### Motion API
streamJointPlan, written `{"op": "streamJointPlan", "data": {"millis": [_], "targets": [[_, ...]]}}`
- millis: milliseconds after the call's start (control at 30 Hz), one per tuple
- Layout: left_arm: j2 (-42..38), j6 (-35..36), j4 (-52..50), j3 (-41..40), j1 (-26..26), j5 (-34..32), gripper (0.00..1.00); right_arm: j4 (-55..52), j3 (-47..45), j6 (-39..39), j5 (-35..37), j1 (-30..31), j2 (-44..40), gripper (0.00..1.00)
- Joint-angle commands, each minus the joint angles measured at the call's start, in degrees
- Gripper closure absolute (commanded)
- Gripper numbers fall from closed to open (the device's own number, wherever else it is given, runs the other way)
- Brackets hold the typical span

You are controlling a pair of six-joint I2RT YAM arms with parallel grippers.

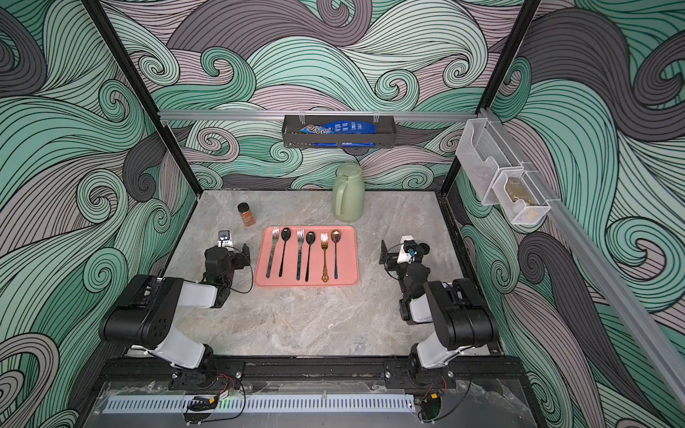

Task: Set the spoon and fork side by side
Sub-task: Reset both arms

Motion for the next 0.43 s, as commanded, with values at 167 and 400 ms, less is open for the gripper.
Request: {"op": "streamJointPlan", "data": {"millis": [167,400], "targets": [[0.8,0.6,2.5,0.6,-0.1,0.4,0.01,0.2,0.5,-0.7,0.6,0.3,0.3,0.01],[0.8,0.5,2.5,0.6,-0.1,0.4,0.01,-0.2,0.7,-0.5,0.3,0.1,0.3,0.01]]}}
